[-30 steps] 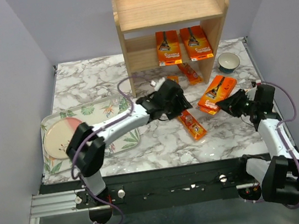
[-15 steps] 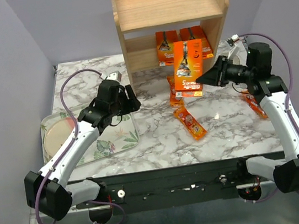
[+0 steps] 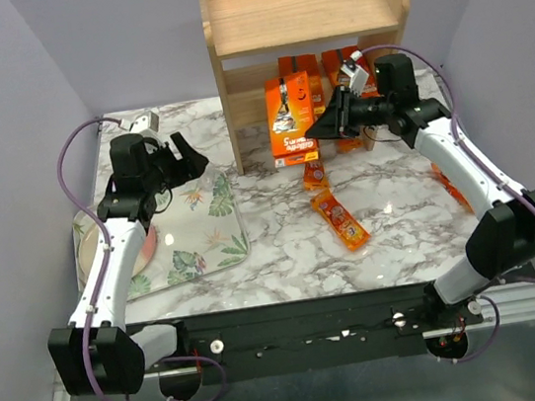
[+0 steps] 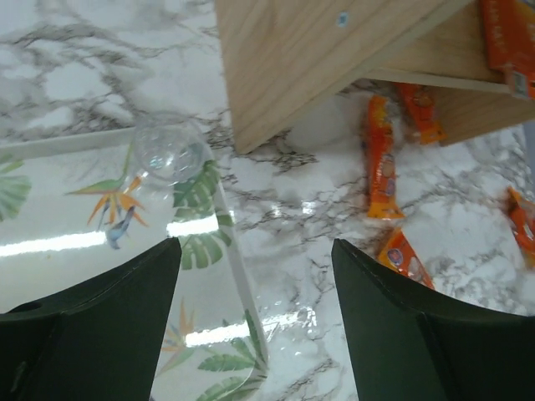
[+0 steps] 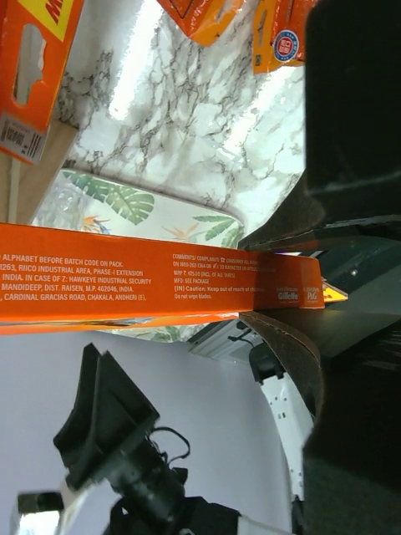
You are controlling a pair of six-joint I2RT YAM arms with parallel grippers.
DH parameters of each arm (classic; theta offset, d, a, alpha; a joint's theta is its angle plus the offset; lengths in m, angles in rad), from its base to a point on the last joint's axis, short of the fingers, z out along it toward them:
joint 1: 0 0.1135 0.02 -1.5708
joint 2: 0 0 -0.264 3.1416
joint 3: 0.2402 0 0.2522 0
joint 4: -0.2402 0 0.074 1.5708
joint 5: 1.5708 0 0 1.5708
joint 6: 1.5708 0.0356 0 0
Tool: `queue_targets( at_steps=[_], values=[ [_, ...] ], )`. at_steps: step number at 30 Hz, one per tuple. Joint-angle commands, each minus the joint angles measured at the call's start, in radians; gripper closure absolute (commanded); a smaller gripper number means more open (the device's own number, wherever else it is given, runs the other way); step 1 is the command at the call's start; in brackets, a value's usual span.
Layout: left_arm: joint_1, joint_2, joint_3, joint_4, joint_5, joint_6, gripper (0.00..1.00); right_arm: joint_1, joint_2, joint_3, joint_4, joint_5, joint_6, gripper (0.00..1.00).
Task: Place and organize the shaving razors onto the shelf
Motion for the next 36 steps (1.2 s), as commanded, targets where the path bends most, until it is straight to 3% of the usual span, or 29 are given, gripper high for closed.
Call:
queue_targets(
  at_steps=[1, 6, 12, 13, 17, 18, 36],
  values=[
    [0.015, -0.013, -0.041, 0.171, 0.371, 0.013, 0.15, 0.043, 0.075, 0.064, 0.018, 0.052, 0.101, 0.77],
    [-0.01, 0.013, -0.099, 0.288, 0.54, -0.027, 0.11, 0.074, 0.157, 0.148, 0.063, 0.064, 0.132, 0.77],
    [-0.058, 0.025, -0.147, 0.362, 0.522, -0.082, 0.15, 0.12, 0.261, 0.245, 0.054, 0.115, 0.123, 0.76],
    [-0.058, 0.031, -0.15, 0.395, 0.508, -0.128, 0.17, 0.13, 0.275, 0.271, 0.052, 0.118, 0.118, 0.76],
    [-0.051, 0.1, -0.149, 0.502, 0.5, -0.217, 0.42, 0.143, 0.33, 0.331, 0.038, 0.147, 0.095, 0.76],
    [-0.05, 0.114, -0.147, 0.527, 0.506, -0.234, 0.45, 0.143, 0.35, 0.34, 0.034, 0.15, 0.09, 0.76],
    [-0.116, 0.234, -0.176, 0.753, 0.465, -0.26, 0.51, 0.147, 0.508, 0.517, 0.034, 0.196, 0.041, 0.68]
  ],
)
